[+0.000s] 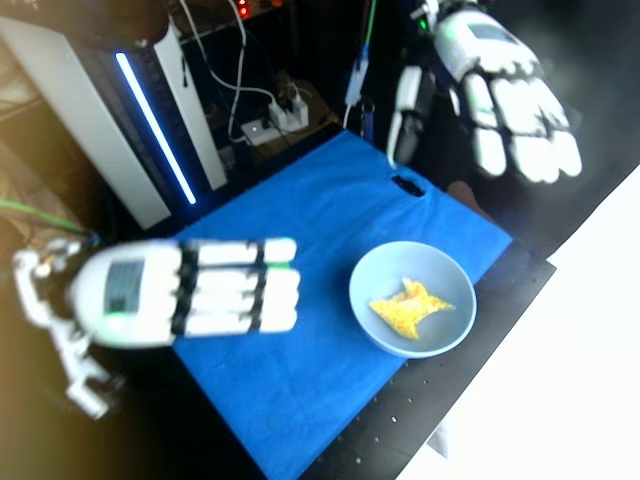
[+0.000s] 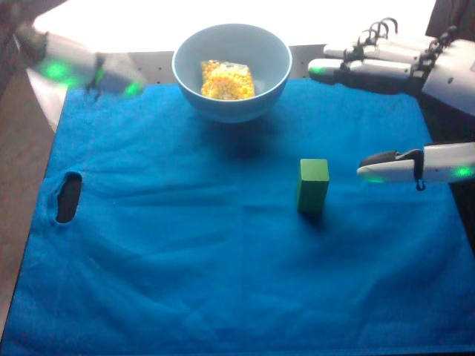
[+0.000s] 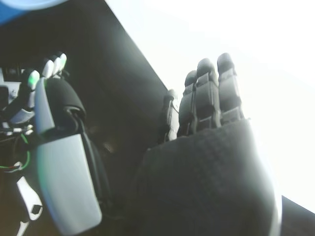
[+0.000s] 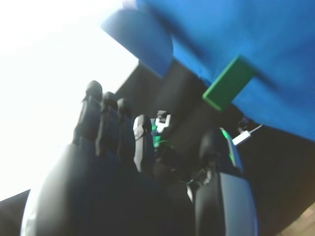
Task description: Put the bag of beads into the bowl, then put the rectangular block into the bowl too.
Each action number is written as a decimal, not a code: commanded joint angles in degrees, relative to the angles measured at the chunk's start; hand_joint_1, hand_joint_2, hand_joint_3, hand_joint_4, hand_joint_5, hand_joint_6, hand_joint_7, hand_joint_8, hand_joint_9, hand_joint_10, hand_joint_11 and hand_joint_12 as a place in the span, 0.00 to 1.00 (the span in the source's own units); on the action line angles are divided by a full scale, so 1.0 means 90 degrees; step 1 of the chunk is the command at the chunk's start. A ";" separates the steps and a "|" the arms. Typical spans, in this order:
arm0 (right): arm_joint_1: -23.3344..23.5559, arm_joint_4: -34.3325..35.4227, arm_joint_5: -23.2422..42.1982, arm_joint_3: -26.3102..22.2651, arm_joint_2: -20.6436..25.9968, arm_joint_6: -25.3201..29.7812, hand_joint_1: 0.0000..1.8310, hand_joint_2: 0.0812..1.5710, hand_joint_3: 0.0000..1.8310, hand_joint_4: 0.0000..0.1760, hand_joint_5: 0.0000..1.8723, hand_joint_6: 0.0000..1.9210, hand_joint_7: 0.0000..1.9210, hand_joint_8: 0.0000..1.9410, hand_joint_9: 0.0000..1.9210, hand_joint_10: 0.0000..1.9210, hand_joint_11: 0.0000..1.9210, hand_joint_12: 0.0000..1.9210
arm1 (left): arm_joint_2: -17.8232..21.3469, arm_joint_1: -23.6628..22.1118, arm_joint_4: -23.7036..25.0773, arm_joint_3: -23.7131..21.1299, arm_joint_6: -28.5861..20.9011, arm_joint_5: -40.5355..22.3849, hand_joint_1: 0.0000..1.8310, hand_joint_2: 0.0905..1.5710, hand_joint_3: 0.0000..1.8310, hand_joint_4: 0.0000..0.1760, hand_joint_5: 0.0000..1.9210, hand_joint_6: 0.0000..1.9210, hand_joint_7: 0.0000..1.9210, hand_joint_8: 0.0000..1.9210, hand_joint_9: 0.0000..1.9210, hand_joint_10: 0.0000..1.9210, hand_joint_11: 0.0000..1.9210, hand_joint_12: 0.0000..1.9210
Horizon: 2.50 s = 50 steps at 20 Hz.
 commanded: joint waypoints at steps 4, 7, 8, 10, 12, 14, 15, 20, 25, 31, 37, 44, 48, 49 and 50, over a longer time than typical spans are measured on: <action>0.0094 0.0004 0.0728 0.0027 -0.0109 0.0003 0.43 0.57 0.00 0.61 0.11 0.00 0.07 0.00 0.07 0.00 0.10 0.05 | 0.0452 0.1000 -0.0742 -0.0619 0.0031 -0.1929 0.48 0.54 0.00 0.94 0.03 0.00 0.05 0.00 0.06 0.00 0.00 0.07; 0.0094 -0.0051 0.0629 0.0111 -0.0337 0.0003 0.45 0.55 0.00 0.67 0.15 0.00 0.14 0.01 0.12 0.01 0.13 0.07 | 0.0473 0.1464 -0.0878 -0.0830 0.0034 -0.2127 0.49 0.56 0.00 0.86 0.03 0.00 0.05 0.00 0.08 0.00 0.00 0.13; 0.0094 -0.0058 0.0606 0.0136 -0.0400 0.0003 0.42 0.55 0.00 0.76 0.13 0.00 0.15 0.00 0.15 0.01 0.12 0.17 | 0.0473 0.1539 -0.0877 -0.0880 0.0034 -0.2165 0.49 0.56 0.00 0.86 0.02 0.00 0.06 0.00 0.06 0.00 0.00 0.07; 0.0094 -0.0079 0.0555 0.0194 -0.0552 0.0003 0.45 0.52 0.00 0.89 0.13 0.00 0.15 0.00 0.15 0.00 0.02 0.38 | 0.0472 0.1668 -0.0883 -0.0954 0.0032 -0.2227 0.51 0.55 0.00 0.99 0.00 0.00 0.06 0.00 0.03 0.00 0.00 0.00; 0.0094 -0.0081 0.0486 0.0321 -0.0768 0.0003 0.46 0.53 0.00 0.89 0.12 0.00 0.16 0.00 0.16 0.00 0.00 0.29 | 0.0466 0.1852 -0.1008 -0.1008 0.0031 -0.2326 0.53 0.55 0.00 1.00 0.00 0.00 0.03 0.00 0.00 0.00 0.00 0.00; 0.0098 -0.0081 0.0327 0.0467 -0.0953 0.0003 0.47 0.55 0.00 0.92 0.14 0.00 0.17 0.00 0.21 0.01 0.00 0.44 | 0.0452 0.2025 -0.1142 -0.1027 0.0030 -0.2415 0.51 0.54 0.00 0.97 0.00 0.00 0.04 0.00 0.00 0.00 0.00 0.00; 0.0103 -0.0081 0.0251 0.0533 -0.1026 0.0003 0.52 0.55 0.00 0.82 0.17 0.00 0.18 0.00 0.22 0.00 0.04 0.53 | 0.0436 0.2077 -0.1186 -0.1027 0.0029 -0.2429 0.50 0.55 0.00 0.92 0.00 0.00 0.04 0.00 0.01 0.01 0.00 0.00; 0.0315 -0.0064 -0.0014 0.0838 -0.1290 0.0003 0.59 0.57 0.00 0.02 0.28 0.00 0.33 0.01 0.37 0.03 0.21 0.55 | 0.0363 0.2160 -0.1291 -0.1007 0.0029 -0.2432 0.50 0.54 0.00 0.78 0.00 0.00 0.06 0.01 0.03 0.01 0.01 0.00; 0.0415 0.0000 -0.0071 0.0978 -0.1381 0.0003 0.52 0.60 0.00 0.00 0.36 0.00 0.40 0.17 0.33 0.60 0.31 0.85 | 0.0301 0.2173 -0.1342 -0.0963 0.0029 -0.2429 0.53 0.55 0.00 0.87 0.01 0.00 0.05 0.00 0.02 0.00 0.00 0.00; 0.0414 0.0041 -0.0070 0.0968 -0.1381 0.0003 0.53 0.61 0.00 0.00 0.44 0.01 0.31 0.74 0.35 0.91 0.35 1.00 | 0.0299 0.2215 -0.1424 -0.0959 0.0028 -0.2433 0.53 0.57 0.00 0.78 0.02 0.00 0.06 0.00 0.03 0.01 0.01 0.00; 0.0416 0.0038 -0.0067 0.0969 -0.1393 0.0003 0.56 0.60 0.00 0.00 0.42 0.00 0.27 0.74 0.30 0.92 0.32 1.00 | 0.0247 0.2227 -0.1457 -0.0917 0.0028 -0.2440 0.50 0.57 0.00 0.88 0.02 0.00 0.07 0.01 0.04 0.01 0.00 0.00; 0.0483 -0.0142 -0.0068 0.0952 -0.1486 0.0003 0.54 0.60 0.00 0.00 0.48 0.03 0.35 0.88 0.42 1.00 0.46 1.00 | 0.0241 0.2227 -0.1485 -0.0908 0.0026 -0.2440 0.51 0.57 0.00 0.88 0.02 0.00 0.08 0.00 0.05 0.00 0.00 0.00; 0.0508 -0.0188 -0.0068 0.0954 -0.1500 0.0003 0.53 0.61 0.00 0.00 0.43 0.18 0.32 0.83 0.36 0.98 0.39 1.00 | 0.0228 0.2227 -0.1493 -0.0901 0.0026 -0.2428 0.51 0.57 0.00 0.94 0.02 0.00 0.09 0.00 0.05 0.00 0.00 0.00; 0.0518 -0.0195 -0.0068 0.0956 -0.1500 0.0003 0.56 0.68 0.01 0.39 0.48 0.53 0.38 0.74 0.38 0.87 0.35 0.99 | 0.0219 0.2227 -0.1499 -0.0894 0.0026 -0.2419 0.52 0.58 0.00 0.81 0.02 0.00 0.08 0.00 0.05 0.00 0.00 0.00; 0.0530 -0.0195 -0.0068 0.0962 -0.1500 0.0003 0.58 0.68 0.00 0.40 0.52 0.52 0.44 0.70 0.43 0.81 0.38 0.96 | 0.0212 0.2227 -0.1502 -0.0890 0.0026 -0.2406 0.53 0.58 0.00 0.80 0.01 0.00 0.07 0.00 0.05 0.00 0.00 0.00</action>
